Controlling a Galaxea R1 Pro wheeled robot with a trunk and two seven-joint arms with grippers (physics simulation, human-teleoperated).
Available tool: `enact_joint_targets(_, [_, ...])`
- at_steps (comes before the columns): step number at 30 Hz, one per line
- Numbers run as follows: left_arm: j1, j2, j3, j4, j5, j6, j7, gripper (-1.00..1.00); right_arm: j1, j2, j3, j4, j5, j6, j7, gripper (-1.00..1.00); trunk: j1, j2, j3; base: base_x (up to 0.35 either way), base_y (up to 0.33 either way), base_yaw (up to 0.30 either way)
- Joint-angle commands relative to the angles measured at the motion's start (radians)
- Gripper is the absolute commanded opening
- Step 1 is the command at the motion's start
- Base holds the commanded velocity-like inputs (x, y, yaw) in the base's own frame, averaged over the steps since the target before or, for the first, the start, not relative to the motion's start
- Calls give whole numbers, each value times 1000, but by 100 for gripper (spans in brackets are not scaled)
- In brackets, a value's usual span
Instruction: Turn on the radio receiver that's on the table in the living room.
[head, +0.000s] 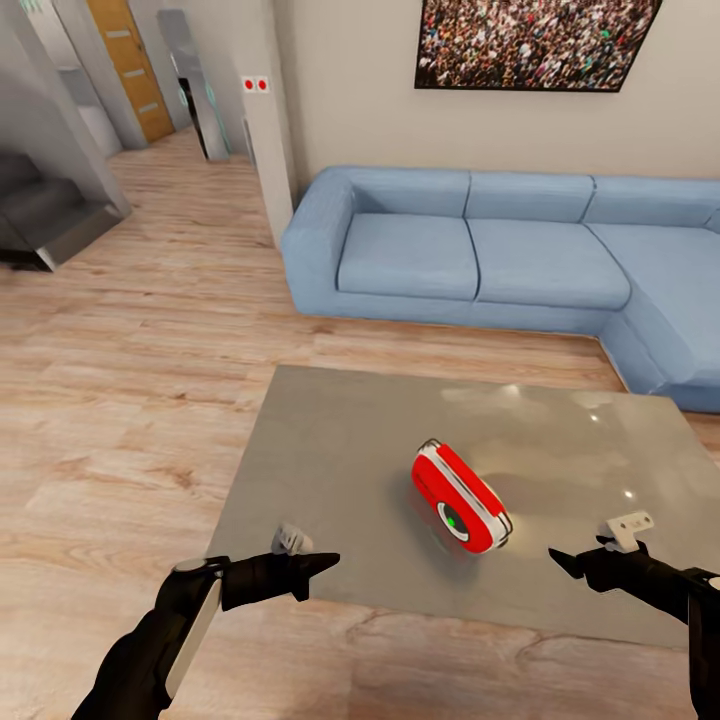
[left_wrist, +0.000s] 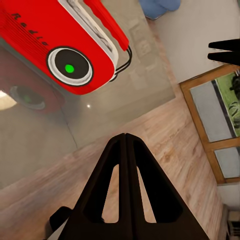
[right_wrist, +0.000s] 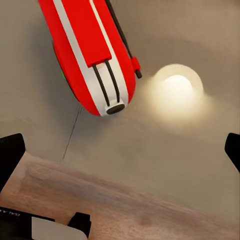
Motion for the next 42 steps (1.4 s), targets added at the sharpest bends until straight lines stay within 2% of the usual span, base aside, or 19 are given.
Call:
enact_joint_targets(1, [0,0,0,0,0,0,0,-100,0,0,0,0,0,0,0,100,0,0,2,0,0,166])
enact_joint_targets(11, [0,0,0,-1,0,-1,0,-100,0,-1,-1,1,-2,0,0,100,0,0,9,0,0,59])
enact_joint_targets(18, [0,0,0,0,0,-1,0,-100,0,2,-60,-1,-6,0,0,100,0,0,19,0,0,1])
enact_joint_targets(27, [0,0,0,2,-2,-1,1,-100,0,1,-74,0,-5,-1,-1,100,0,0,32,0,0,0])
enact_joint_targets(30, [0,0,-9,26,-8,-7,13,-100,0,-1,-104,7,2,-1,1,100,0,0,33,0,0,0])
enact_joint_targets(32, [0,5,-11,67,-10,-10,30,-100,0,-3,-155,13,21,-1,2,100,0,0,33,0,0,0])
enact_joint_targets(33, [0,16,-12,105,-12,-10,38,-100,0,-3,-199,15,57,-7,4,100,0,0,34,0,0,0])
enact_joint_targets(34, [0,46,-14,166,-11,-12,44,-100,0,1,-251,20,126,-36,8,100,0,0,34,0,0,0])
enact_joint_targets(36, [1,77,-15,258,-11,-22,46,-100,1,5,-330,43,198,-98,24,100,0,0,34,0,0,0])
enact_joint_targets(37, [1,91,-16,390,-12,-52,50,-100,10,7,-451,82,251,-197,52,100,0,0,34,0,0,0])
enact_joint_targets(38, [1,96,-17,549,-14,-114,63,-100,20,7,-590,145,302,-329,74,100,0,0,34,0,0,0])
enact_joint_targets(39, [1,97,-17,710,-16,-197,91,-100,23,6,-717,220,372,-457,83,100,0,0,34,0,0,0])
enact_joint_targets(40, [2,97,-17,859,-16,-290,137,-100,25,1,-831,297,468,-558,83,100,0,0,34,0,0,0])
enact_joint_targets(41, [2,96,-17,956,-17,-352,176,-100,26,-2,-915,351,542,-613,81,100,0,0,34,0,0,0])
enact_joint_targets(42, [2,96,-17,985,-16,-369,189,-100,26,-3,-940,368,564,-630,81,100,0,0,34,0,0,0])
